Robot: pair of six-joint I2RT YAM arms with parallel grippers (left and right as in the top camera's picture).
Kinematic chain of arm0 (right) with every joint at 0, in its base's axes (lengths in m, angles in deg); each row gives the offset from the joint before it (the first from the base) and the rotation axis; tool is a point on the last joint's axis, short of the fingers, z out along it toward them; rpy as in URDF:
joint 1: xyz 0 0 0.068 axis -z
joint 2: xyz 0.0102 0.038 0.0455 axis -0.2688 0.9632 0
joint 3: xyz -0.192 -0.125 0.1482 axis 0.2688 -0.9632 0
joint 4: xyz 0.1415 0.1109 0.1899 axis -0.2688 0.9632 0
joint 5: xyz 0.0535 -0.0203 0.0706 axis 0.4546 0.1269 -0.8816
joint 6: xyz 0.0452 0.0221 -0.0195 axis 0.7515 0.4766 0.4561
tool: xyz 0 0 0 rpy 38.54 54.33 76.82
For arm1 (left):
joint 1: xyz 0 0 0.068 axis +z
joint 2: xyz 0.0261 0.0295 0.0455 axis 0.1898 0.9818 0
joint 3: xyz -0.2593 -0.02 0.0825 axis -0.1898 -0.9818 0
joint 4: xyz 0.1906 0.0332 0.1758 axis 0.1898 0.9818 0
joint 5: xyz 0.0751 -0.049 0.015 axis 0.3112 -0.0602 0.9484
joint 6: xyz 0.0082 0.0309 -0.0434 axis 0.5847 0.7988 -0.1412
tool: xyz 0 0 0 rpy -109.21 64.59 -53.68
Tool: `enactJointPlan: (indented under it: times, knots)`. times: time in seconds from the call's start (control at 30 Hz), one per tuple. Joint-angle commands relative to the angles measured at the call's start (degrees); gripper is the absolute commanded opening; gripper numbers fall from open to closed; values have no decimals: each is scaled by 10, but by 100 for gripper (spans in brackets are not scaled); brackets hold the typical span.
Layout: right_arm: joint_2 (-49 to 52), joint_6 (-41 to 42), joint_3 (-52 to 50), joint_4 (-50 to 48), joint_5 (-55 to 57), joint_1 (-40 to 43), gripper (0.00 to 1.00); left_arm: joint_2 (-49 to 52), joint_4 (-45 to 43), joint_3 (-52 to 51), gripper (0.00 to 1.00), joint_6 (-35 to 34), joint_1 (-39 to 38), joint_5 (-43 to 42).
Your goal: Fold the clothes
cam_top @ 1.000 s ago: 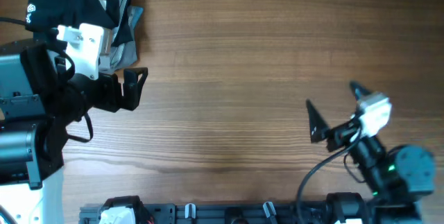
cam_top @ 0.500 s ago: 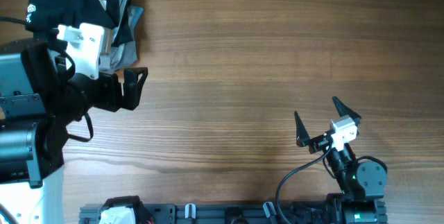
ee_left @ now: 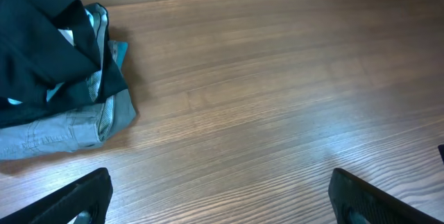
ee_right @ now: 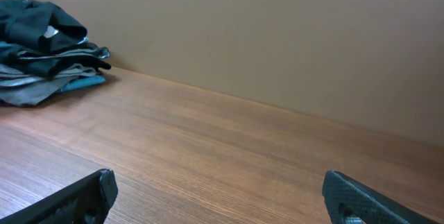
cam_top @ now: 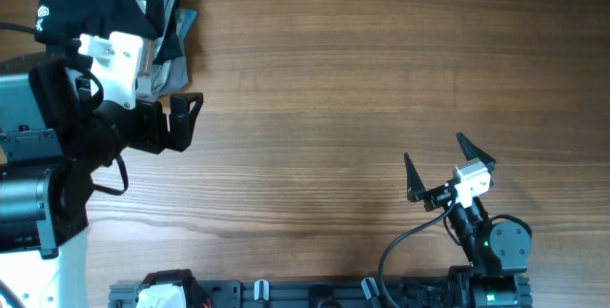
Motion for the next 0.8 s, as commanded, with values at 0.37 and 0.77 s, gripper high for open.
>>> enactJointPlan:
  times: [0.37,0.77]
  knots:
    - [-5,-7,0,-3,5,-2,100,-310,-335,-341,100,16,-14,18]
    - [-5,-7,0,-3,5,-2,100,-621,-600,-777,100,-47,-12,18]
